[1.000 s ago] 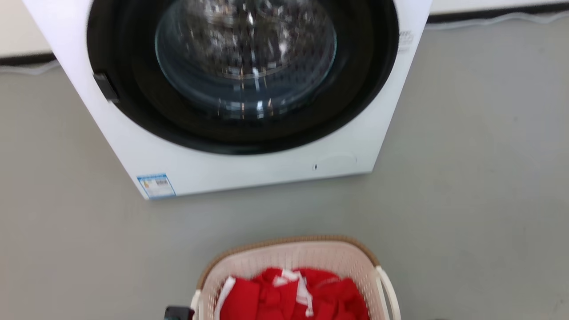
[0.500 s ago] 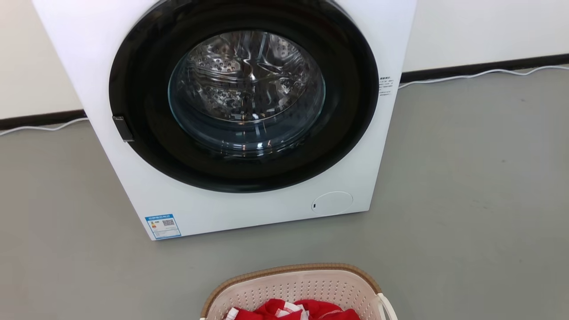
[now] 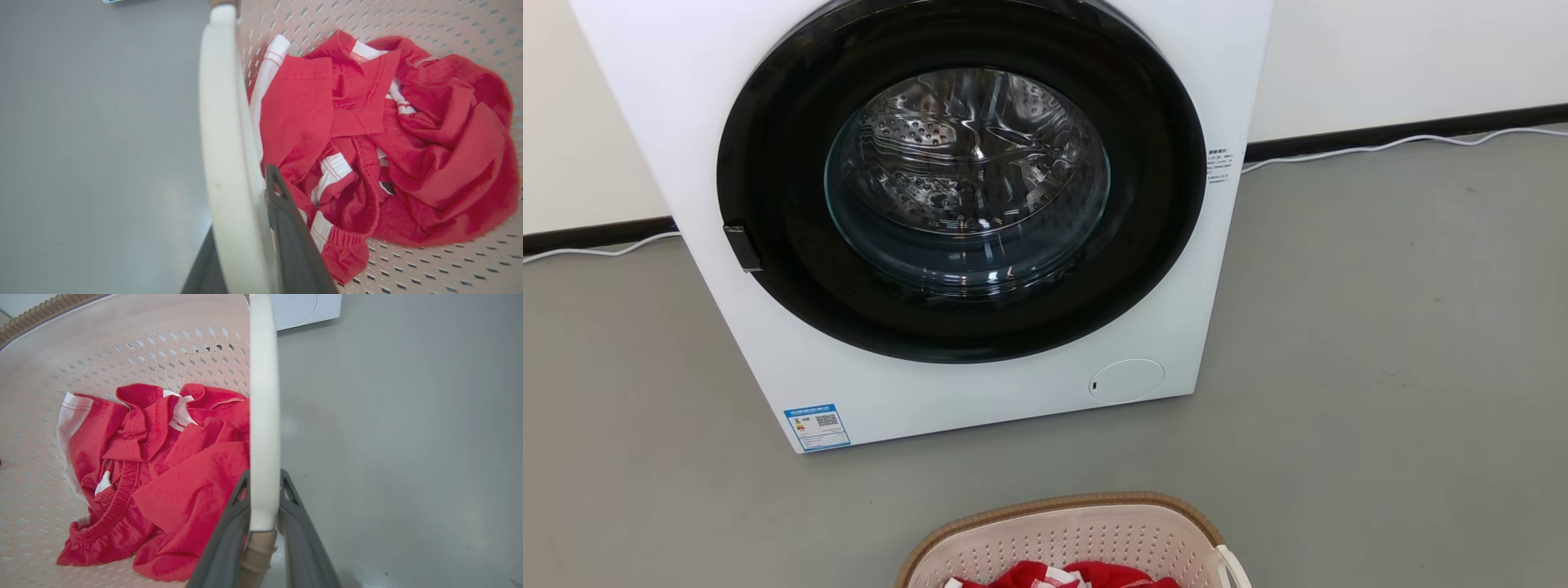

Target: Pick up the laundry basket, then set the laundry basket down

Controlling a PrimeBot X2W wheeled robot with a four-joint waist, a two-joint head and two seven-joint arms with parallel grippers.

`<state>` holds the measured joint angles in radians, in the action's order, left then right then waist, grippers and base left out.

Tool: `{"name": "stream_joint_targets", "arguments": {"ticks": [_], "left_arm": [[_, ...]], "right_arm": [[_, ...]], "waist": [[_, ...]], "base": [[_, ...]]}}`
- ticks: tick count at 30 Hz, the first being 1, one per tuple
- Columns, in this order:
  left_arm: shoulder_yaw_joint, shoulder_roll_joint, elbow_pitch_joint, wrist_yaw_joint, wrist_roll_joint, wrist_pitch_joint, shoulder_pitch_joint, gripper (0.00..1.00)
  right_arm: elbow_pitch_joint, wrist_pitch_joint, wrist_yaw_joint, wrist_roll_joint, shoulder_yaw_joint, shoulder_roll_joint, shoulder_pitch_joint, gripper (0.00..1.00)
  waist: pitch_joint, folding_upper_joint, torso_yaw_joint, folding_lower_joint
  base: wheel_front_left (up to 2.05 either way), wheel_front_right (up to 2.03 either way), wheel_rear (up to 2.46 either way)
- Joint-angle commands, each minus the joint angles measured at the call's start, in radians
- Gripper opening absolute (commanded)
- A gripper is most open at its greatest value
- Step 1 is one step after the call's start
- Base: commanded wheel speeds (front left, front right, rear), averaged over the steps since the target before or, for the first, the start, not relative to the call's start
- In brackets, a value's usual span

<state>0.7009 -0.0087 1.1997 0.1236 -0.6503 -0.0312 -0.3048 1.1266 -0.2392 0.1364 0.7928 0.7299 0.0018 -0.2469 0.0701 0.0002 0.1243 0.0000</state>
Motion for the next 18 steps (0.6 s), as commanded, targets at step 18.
{"name": "stream_joint_targets", "arguments": {"ticks": [18], "left_arm": [[0.022,0.062,0.022,0.007,-0.039,-0.018,-0.026,0.00]], "right_arm": [[0.023,-0.022,-0.006,0.046,0.032,-0.052,-0.066,0.00]], "waist": [[-0.014,-0.0002,0.015,0.0000]], "base": [[0.00,0.00,0.00]]}}
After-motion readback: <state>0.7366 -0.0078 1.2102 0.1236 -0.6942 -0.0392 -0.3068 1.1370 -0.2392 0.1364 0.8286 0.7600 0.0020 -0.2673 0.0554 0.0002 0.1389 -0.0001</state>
